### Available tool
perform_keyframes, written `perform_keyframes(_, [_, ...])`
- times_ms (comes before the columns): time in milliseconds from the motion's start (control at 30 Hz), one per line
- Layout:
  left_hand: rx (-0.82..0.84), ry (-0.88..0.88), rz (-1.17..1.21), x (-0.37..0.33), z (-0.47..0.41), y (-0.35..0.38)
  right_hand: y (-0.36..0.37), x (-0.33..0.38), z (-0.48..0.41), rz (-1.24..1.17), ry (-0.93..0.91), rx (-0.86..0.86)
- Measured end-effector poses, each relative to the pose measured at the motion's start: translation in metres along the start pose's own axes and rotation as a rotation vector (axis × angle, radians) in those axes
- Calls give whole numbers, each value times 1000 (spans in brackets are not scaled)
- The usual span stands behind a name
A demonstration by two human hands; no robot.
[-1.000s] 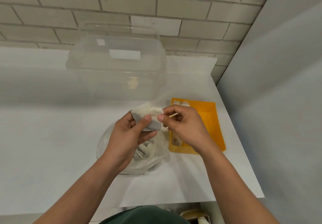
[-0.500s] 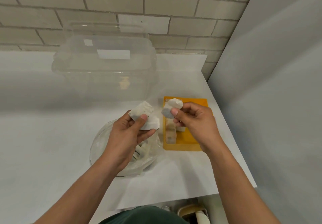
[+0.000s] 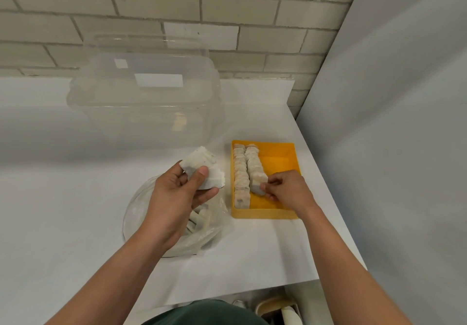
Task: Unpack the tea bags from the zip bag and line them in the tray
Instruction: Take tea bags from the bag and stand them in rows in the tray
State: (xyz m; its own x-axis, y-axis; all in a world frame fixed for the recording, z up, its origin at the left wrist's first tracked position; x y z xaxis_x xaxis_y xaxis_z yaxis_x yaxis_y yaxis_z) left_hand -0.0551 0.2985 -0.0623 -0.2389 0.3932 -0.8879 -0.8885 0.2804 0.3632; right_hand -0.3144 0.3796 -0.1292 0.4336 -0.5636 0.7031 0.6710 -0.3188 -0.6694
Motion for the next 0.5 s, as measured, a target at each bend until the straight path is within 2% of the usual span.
perform_keyframes(333, [-9, 11, -4, -2, 2, -4, 13, -6, -13, 248, 25, 13])
perform_keyframes(500, [-5, 5, 13, -2, 4, -3, 16, -7, -15, 253, 51, -32])
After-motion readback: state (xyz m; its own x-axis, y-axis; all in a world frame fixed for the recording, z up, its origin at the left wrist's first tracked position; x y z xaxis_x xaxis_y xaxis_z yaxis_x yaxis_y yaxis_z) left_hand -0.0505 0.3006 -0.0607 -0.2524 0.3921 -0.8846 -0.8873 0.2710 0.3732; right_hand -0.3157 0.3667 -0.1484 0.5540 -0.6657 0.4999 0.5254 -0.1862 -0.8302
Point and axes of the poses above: each hand's wrist, its own z-axis away from the middle knuckle, its own y-axis out of the palm, x = y × z, the point moved 5 cm from there along -z, towards the middle knuckle, and after that the axes turned 3 degrees about -x, right-handed, at the moved point
